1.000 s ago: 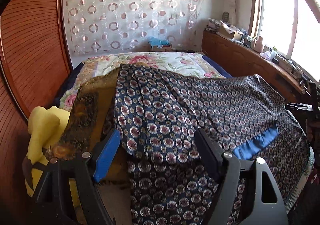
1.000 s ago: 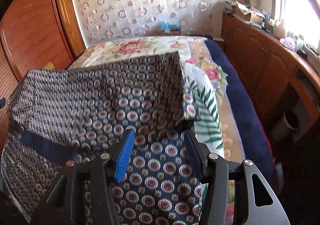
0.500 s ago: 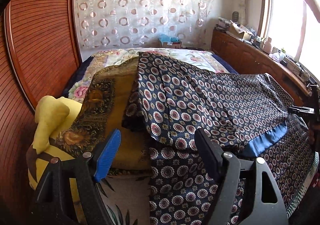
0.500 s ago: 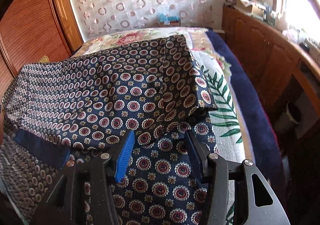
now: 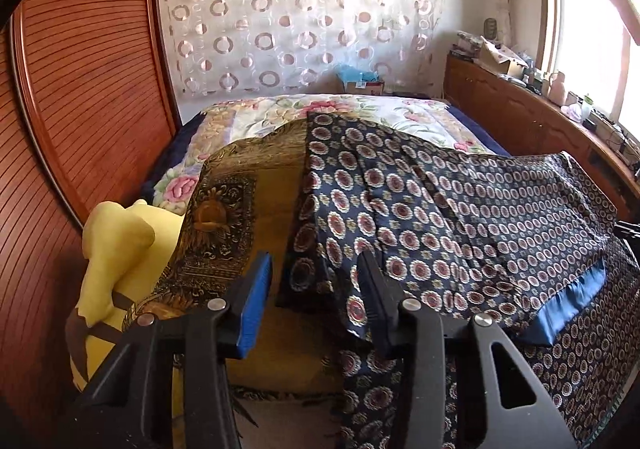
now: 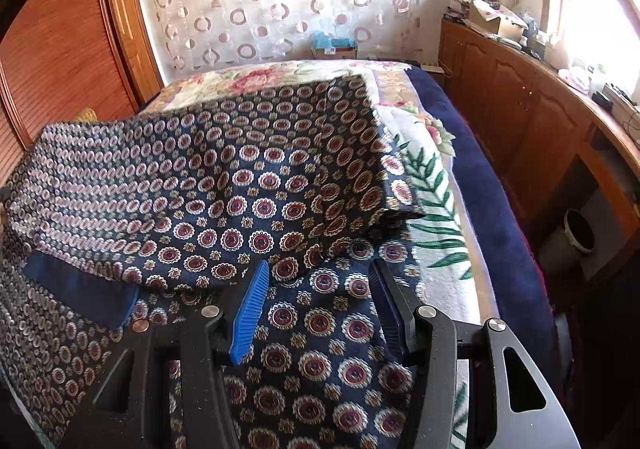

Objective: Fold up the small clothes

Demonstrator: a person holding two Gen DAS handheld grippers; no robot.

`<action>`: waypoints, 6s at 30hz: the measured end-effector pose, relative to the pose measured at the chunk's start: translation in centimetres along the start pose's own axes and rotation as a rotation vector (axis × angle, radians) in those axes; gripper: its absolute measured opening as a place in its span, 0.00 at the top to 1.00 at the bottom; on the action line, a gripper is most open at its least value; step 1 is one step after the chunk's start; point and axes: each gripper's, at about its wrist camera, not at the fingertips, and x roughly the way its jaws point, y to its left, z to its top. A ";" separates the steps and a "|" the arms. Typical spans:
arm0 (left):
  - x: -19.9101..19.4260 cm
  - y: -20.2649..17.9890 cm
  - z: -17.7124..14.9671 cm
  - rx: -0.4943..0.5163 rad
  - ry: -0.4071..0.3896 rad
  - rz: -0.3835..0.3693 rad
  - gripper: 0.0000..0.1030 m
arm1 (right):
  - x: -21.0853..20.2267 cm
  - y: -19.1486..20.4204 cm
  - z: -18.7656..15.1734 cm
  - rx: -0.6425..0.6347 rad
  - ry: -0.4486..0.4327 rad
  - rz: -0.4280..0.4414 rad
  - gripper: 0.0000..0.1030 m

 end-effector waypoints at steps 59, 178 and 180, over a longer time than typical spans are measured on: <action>-10.4 -0.7 -12.3 -0.121 0.028 -0.145 0.98 | -9.5 -3.1 -3.4 -0.043 -0.031 0.044 0.99; -11.4 -9.2 -7.0 -0.036 -0.144 -0.293 0.96 | -3.3 10.5 -6.7 -0.252 0.016 0.151 0.43; -11.3 -9.6 -6.7 -0.029 -0.147 -0.300 0.96 | -3.4 10.5 -6.7 -0.249 0.015 0.153 0.43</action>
